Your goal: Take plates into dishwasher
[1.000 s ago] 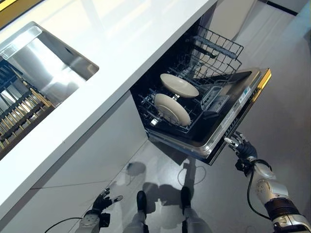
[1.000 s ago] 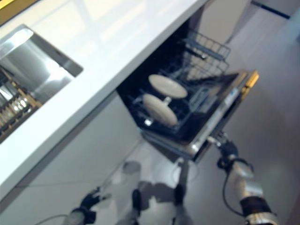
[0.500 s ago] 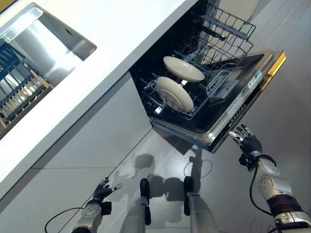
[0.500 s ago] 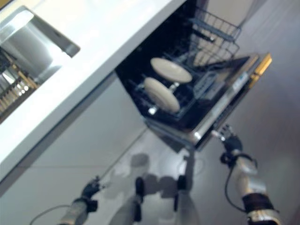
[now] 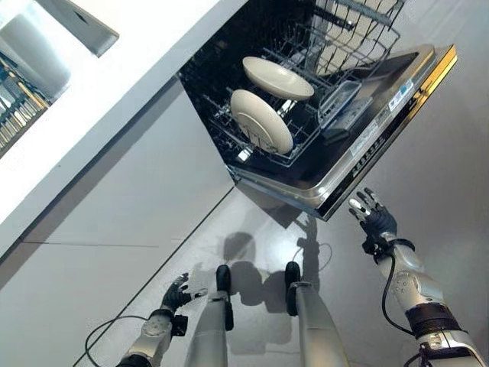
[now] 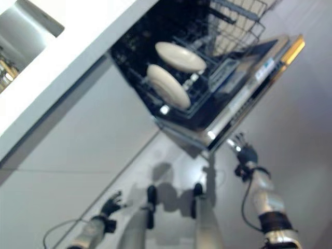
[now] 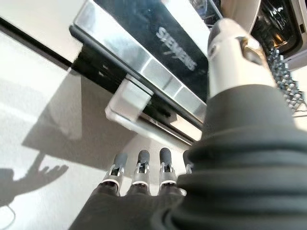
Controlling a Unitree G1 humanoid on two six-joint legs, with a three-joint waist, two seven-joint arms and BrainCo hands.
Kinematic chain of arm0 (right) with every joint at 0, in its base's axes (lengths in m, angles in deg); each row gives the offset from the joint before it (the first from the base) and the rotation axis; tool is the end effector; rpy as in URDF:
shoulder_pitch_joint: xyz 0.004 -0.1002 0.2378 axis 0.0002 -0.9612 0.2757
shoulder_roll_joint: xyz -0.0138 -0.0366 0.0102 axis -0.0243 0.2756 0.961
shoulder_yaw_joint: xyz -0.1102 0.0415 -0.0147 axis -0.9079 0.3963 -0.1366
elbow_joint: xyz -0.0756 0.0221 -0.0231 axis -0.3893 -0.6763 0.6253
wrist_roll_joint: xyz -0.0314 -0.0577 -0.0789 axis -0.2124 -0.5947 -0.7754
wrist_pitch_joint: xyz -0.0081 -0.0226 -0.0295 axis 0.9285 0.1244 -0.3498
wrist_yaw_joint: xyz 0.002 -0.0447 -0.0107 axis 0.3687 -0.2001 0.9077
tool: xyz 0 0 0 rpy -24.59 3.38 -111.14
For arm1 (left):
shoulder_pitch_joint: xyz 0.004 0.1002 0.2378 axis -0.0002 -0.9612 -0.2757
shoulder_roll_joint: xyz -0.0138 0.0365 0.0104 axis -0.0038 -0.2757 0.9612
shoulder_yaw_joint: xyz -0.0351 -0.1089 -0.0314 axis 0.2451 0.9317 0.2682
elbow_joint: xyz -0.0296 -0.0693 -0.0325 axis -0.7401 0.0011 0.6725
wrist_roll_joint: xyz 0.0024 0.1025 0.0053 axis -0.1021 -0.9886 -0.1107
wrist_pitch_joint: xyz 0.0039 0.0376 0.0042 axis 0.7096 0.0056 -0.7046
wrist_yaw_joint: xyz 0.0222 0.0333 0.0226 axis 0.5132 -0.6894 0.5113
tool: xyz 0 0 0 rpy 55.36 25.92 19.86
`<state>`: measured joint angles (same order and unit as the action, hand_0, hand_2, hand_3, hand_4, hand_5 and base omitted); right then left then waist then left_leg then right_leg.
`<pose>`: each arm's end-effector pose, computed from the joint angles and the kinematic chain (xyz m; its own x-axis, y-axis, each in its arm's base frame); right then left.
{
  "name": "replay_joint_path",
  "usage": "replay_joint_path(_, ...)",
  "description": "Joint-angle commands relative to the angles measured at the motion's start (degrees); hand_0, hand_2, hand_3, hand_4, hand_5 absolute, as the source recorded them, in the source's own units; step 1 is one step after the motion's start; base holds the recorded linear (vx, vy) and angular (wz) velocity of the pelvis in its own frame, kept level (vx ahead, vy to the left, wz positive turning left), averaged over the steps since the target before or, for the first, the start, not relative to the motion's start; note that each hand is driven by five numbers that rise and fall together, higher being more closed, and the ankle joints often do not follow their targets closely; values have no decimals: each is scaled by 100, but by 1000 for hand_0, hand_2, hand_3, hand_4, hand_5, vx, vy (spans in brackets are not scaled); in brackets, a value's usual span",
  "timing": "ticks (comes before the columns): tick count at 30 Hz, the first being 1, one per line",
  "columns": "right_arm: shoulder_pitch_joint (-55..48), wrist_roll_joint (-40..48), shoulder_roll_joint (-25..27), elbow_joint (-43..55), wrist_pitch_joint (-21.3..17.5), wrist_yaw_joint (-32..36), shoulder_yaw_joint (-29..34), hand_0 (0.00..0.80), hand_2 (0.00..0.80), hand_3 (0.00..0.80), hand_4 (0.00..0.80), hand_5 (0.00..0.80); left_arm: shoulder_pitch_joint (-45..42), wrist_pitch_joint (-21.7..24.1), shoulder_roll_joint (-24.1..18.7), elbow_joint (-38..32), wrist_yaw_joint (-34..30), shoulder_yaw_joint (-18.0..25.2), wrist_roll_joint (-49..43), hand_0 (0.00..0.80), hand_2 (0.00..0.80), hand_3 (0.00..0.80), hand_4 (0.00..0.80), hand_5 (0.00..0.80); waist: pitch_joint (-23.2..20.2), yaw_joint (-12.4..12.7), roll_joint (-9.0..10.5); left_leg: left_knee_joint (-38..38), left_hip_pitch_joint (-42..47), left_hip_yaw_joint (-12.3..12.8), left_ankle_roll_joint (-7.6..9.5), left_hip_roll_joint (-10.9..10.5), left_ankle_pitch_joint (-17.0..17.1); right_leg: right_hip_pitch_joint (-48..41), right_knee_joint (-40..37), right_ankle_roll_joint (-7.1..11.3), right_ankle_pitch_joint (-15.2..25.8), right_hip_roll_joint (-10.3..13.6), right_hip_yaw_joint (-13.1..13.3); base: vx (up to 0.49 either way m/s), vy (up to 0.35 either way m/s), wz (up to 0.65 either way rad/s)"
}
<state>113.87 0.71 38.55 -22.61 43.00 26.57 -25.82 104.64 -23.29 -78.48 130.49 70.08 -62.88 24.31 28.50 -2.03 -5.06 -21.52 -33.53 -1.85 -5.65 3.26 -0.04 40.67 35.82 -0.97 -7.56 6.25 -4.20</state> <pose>0.2910 -0.2607 0.0851 0.9979 -0.0652 0.0015 0.0606 0.9355 0.3481 0.2115 0.2052 -0.0657 0.8680 0.0358 -0.4953 0.0541 0.9847 0.1659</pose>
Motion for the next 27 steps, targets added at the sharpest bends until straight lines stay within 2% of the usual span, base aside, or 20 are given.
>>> replay_joint_path(1, 381, 398, 134, 254, -162, 343, 17, 0, 0, 0, 0, 0, -6, 61, -89, -175, 47, 4, -117, 0, 0, 0, 0, 0, 129, 101, -99, -166, -178, 73, 477, -196, 190, -331, 95, 83, -28, 27, -24, -32, -10, 4)
replay_joint_path(14, 952, 1116, 65, -399, -52, 1006, -96, 0, 0, 0, 0, 0, -15, 220, 52, -12, 26, -223, 1, 0, 0, 0, 0, 0, 129, 204, -305, 206, -20, 103, 358, -220, 434, -483, -143, 65, 13, 62, -91, 9, 20, -1)
replay_joint_path(27, 1460, 1295, -54, -708, 45, 1316, -424, 0, 0, 0, 0, 0, -52, 226, 204, 7, -2, -411, 73, 0, 0, 0, 0, 0, 129, 339, -449, 534, 241, 165, 365, -304, 537, -699, -446, 83, 142, 157, -198, 15, 58, 2)
